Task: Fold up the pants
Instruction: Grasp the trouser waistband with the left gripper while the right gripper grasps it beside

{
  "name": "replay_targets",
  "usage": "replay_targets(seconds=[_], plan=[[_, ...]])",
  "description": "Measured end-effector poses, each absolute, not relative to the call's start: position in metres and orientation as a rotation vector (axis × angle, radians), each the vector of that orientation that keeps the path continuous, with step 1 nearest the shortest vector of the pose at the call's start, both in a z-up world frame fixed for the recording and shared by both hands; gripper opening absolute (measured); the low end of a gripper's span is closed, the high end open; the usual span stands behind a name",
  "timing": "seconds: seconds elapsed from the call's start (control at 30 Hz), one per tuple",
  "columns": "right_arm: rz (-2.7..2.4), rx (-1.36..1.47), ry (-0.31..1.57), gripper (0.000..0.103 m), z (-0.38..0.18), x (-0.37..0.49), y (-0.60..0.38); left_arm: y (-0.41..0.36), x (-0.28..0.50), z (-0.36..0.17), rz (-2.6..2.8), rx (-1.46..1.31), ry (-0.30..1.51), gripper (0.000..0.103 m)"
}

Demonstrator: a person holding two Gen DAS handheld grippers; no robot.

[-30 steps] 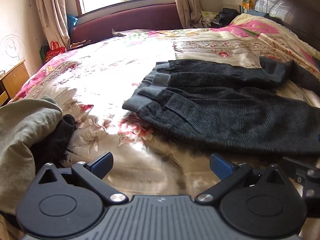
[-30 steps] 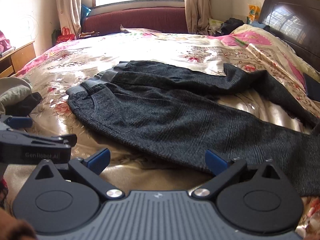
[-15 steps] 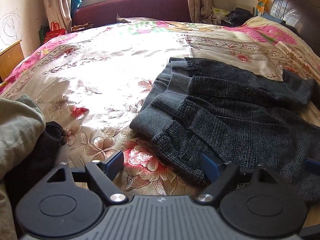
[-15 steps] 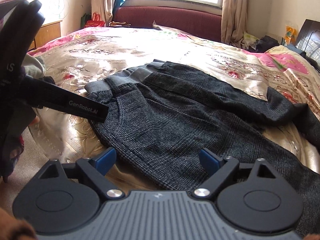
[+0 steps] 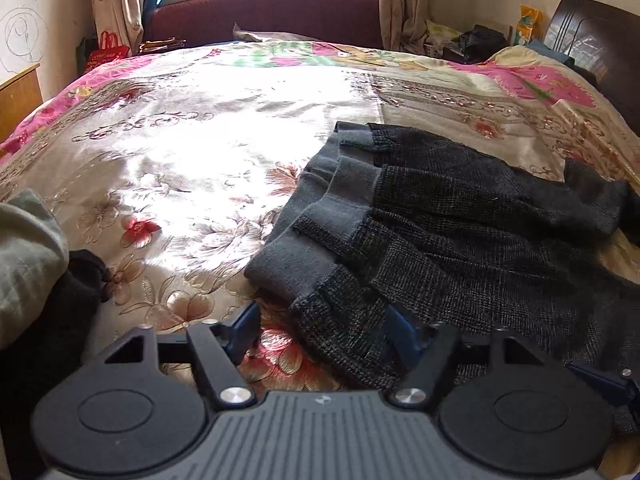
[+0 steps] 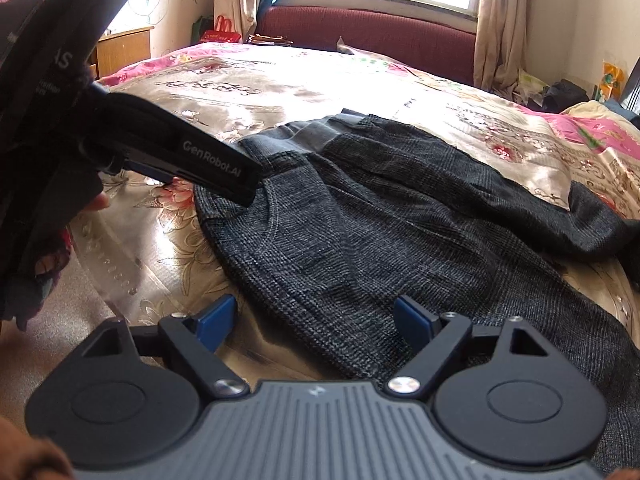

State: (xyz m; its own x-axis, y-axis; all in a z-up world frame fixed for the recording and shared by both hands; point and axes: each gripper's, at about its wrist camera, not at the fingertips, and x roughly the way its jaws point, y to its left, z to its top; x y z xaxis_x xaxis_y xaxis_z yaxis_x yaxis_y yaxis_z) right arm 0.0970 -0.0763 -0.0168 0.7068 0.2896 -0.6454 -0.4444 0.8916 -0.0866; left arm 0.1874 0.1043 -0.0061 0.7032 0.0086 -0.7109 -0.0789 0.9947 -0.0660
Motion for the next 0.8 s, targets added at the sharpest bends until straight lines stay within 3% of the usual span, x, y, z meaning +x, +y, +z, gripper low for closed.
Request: replay_targets(seconds=[0.03,0.27,0.33,0.43,0.6,0.8], plan=[[0.405,-0.236,0.674,0.081,-0.017,0.099,-0.077,0.102,0.191,-0.007,0.041,-0.097,0.795,0.064],[0.408,-0.185,0.704,0.064,-0.018,0.109,-0.086,0.099,0.202,-0.014,0.063,-0.085,0.807,0.060],[0.420,-0.178,0.697,0.040,-0.017,0.110,-0.085,0.104,0.202,-0.012,0.064,-0.105,0.810,0.047],[0.414,-0.169,0.693,0.028,-0.013,0.110,-0.083,0.117,0.197,-0.009,0.034,-0.181,0.801,0.041],[0.430,-0.102,0.696,0.021,-0.003,0.105,-0.087,0.132,0.176,0.006,0.009,-0.244,0.762,0.038],[0.564,-0.113,0.713,0.020,0.005,0.068,-0.073,0.157,0.120,0.024,0.045,-0.198,0.768,0.037]])
